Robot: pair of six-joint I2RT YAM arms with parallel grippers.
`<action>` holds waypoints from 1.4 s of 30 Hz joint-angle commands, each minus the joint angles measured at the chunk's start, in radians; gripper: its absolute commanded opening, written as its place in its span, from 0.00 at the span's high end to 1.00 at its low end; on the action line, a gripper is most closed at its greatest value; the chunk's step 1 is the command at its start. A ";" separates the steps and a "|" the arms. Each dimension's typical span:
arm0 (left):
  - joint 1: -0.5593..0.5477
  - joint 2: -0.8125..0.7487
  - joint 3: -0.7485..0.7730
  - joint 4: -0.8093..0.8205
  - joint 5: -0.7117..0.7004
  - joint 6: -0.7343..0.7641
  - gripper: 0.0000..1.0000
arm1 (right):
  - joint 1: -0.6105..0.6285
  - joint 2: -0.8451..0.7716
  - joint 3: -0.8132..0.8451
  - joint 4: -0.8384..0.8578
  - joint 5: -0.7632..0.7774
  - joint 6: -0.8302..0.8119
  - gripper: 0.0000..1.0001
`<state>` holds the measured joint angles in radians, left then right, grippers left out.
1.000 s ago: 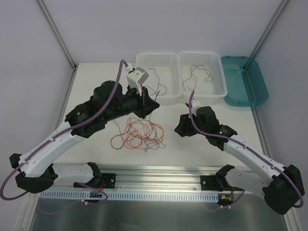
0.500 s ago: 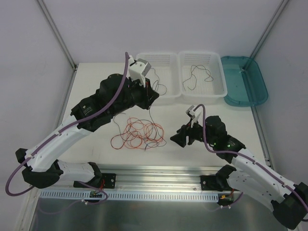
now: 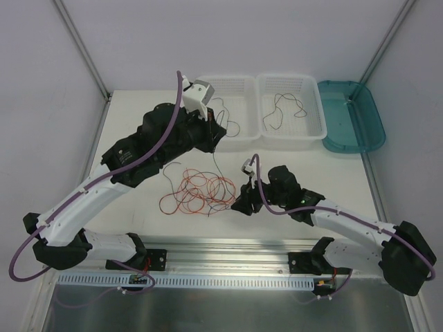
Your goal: Untangle the cables
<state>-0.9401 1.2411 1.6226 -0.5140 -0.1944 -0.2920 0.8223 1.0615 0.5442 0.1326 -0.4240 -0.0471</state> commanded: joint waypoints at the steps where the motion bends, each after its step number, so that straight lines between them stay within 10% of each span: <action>1: 0.021 -0.003 0.022 0.020 -0.027 -0.003 0.96 | 0.015 0.029 0.053 0.088 -0.030 -0.022 0.57; 6: 0.073 -0.012 -0.035 0.022 -0.011 -0.021 0.96 | 0.015 -0.018 0.066 0.027 -0.009 -0.042 0.99; 23: 0.333 -0.060 -0.398 0.028 0.193 -0.044 0.04 | 0.012 -0.218 0.768 -0.847 0.399 -0.258 0.99; 34: 0.409 -0.141 -0.599 0.025 0.214 0.040 0.01 | 0.011 -0.026 1.356 -0.973 0.487 -0.274 0.99; 42: 0.411 -0.063 -0.635 0.028 0.386 0.108 0.02 | 0.011 -0.071 1.330 -0.729 0.472 -0.229 0.99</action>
<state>-0.5346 1.1576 0.9810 -0.5045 0.0570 -0.2470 0.8318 1.0023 1.8832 -0.7174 0.0528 -0.2966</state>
